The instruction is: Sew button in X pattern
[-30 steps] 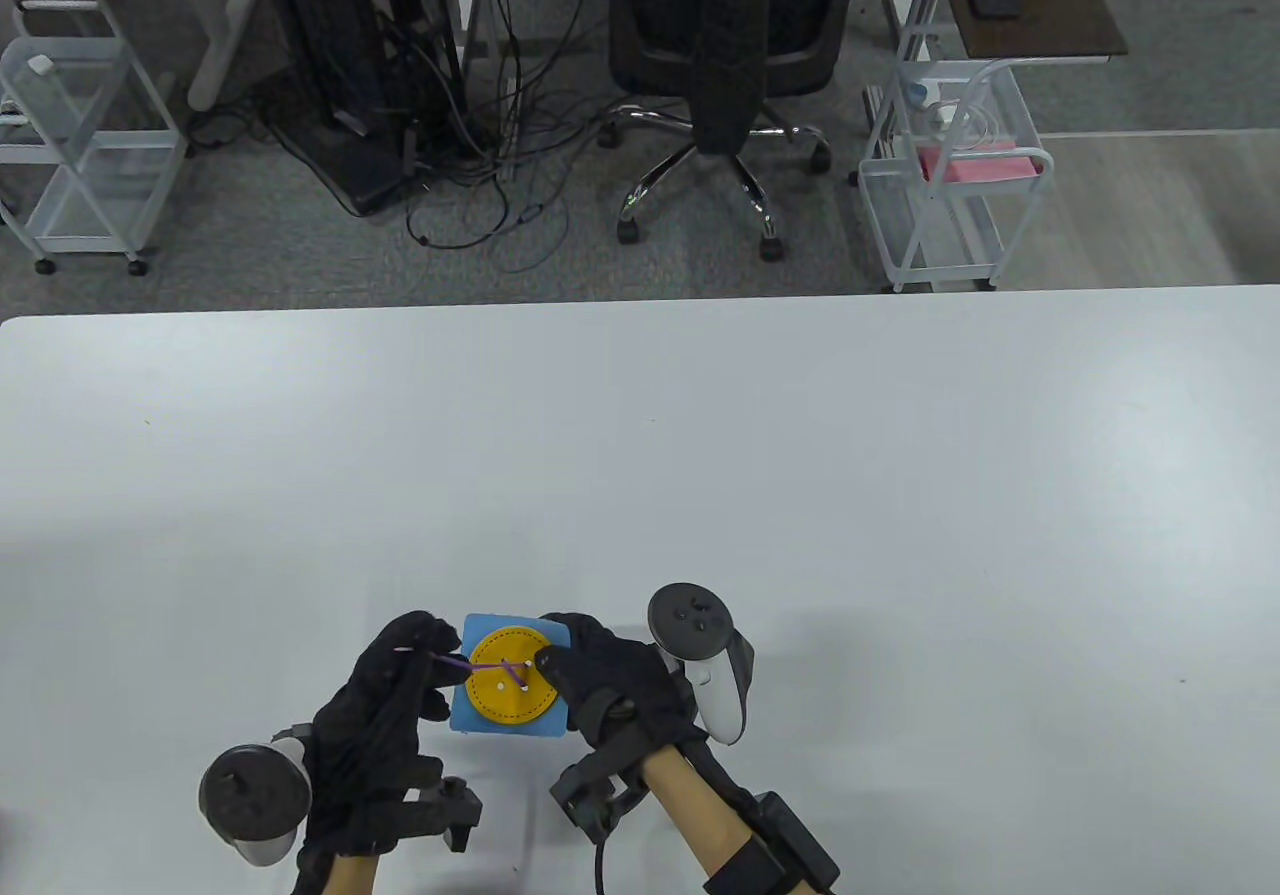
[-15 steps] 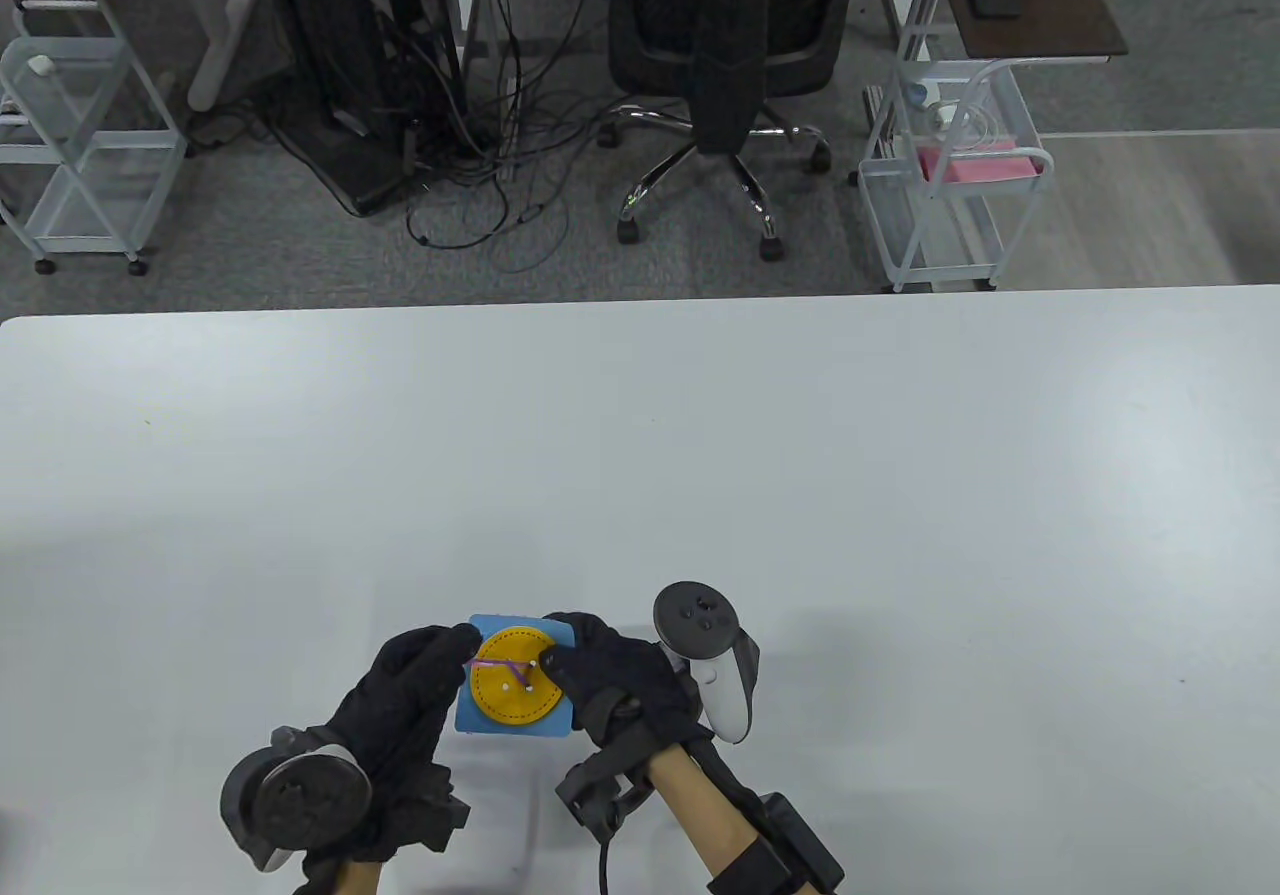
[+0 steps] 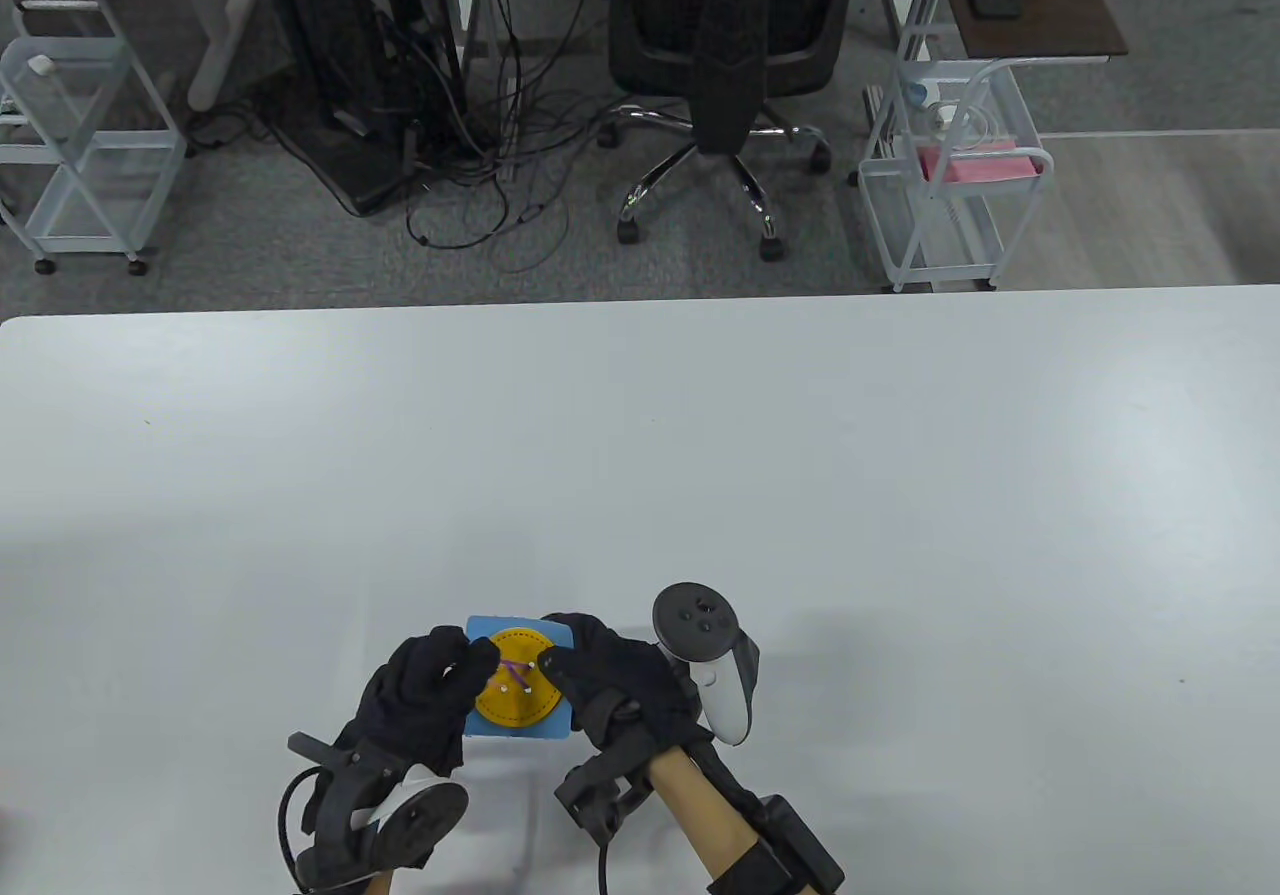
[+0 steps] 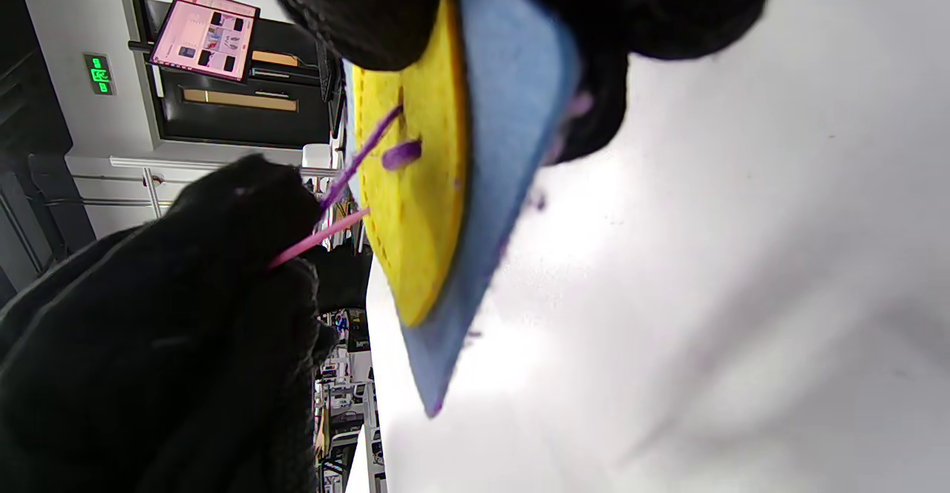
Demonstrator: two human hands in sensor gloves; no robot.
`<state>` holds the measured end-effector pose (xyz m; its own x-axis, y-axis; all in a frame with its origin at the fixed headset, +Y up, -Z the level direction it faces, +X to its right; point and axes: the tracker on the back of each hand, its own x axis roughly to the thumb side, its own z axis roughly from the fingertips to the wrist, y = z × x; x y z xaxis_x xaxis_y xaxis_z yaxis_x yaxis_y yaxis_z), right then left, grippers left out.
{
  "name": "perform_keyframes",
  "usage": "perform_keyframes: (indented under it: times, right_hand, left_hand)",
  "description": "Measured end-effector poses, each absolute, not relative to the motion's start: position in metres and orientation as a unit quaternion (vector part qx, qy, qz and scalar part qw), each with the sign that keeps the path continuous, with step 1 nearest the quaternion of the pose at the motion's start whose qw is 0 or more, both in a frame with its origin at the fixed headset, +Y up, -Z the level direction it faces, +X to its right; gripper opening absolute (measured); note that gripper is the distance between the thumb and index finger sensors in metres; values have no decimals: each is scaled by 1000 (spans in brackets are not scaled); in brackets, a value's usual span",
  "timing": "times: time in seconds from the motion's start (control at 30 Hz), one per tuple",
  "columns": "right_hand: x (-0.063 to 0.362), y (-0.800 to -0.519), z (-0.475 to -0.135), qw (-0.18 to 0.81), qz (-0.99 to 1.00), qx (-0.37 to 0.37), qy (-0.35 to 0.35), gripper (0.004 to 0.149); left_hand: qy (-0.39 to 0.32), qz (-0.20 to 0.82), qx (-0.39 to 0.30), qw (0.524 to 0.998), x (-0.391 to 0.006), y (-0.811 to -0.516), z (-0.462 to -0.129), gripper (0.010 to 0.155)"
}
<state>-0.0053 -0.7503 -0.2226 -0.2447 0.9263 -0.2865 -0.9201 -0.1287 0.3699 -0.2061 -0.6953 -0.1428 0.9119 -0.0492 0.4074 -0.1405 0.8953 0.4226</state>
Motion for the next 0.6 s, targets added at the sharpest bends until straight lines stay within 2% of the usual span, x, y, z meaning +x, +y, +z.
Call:
perform_keyframes:
  times: [0.6]
  right_hand:
    - [-5,-750,-222,617,750,10,237,47]
  left_hand:
    - [-235,-31,229,944,-192,-700,-141,34]
